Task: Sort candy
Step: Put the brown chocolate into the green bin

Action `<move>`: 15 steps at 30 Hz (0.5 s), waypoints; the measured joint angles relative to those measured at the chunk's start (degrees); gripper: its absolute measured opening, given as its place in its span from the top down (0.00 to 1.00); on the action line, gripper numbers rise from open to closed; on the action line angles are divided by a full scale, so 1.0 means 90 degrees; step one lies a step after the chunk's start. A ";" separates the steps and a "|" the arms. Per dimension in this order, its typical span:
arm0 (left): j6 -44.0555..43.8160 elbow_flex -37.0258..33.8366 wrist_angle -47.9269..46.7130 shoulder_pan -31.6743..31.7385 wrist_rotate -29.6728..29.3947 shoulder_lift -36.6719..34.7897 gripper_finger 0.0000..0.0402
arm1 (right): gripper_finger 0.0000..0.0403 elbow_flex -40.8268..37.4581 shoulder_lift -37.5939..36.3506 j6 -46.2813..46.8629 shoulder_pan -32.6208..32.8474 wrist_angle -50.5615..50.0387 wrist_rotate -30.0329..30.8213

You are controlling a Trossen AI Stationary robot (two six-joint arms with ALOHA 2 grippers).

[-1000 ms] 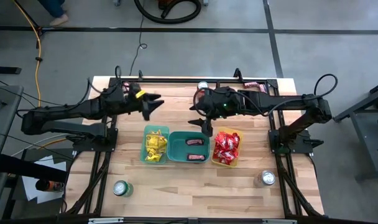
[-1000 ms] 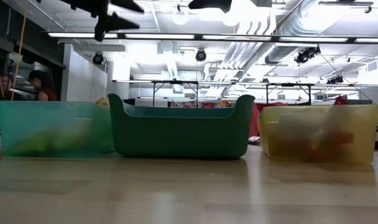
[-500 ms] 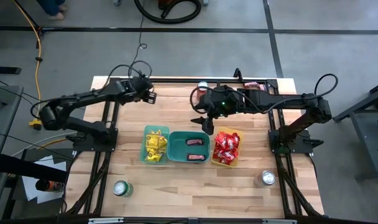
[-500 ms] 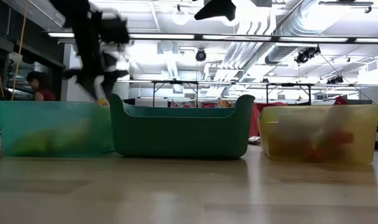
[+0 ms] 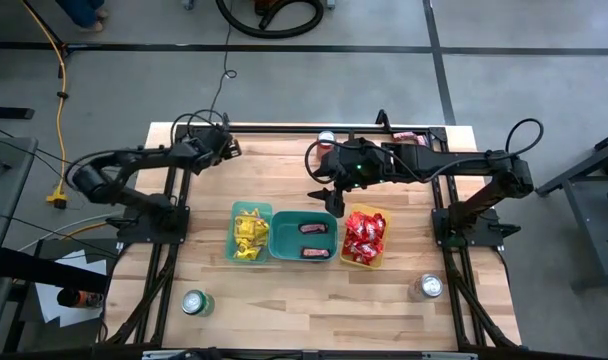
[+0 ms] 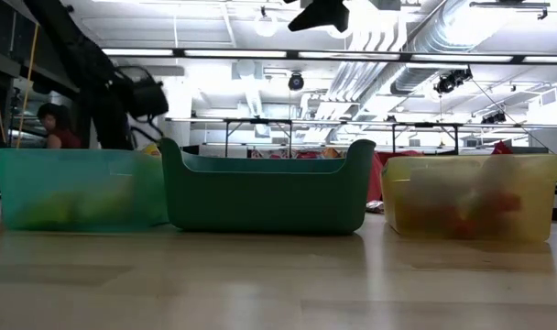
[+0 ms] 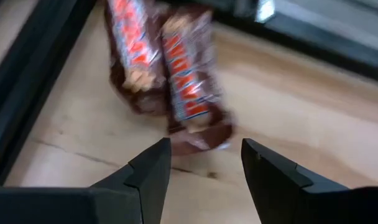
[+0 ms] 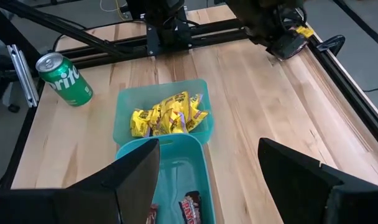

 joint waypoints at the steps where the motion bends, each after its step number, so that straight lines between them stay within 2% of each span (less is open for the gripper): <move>1: -0.0001 -0.0004 0.0027 0.0091 0.0127 0.0141 0.55 | 0.34 0.0000 0.0000 0.0016 0.0000 0.0000 0.0000; 3: 0.0032 -0.0001 0.0209 0.0208 0.0246 0.0394 0.55 | 0.34 0.0000 0.0000 0.0037 0.0000 -0.0003 0.0000; 15: -0.0665 0.0160 0.0411 0.0086 -0.0345 0.0749 0.61 | 0.34 0.0000 0.0000 0.0310 0.0000 -0.0027 0.0000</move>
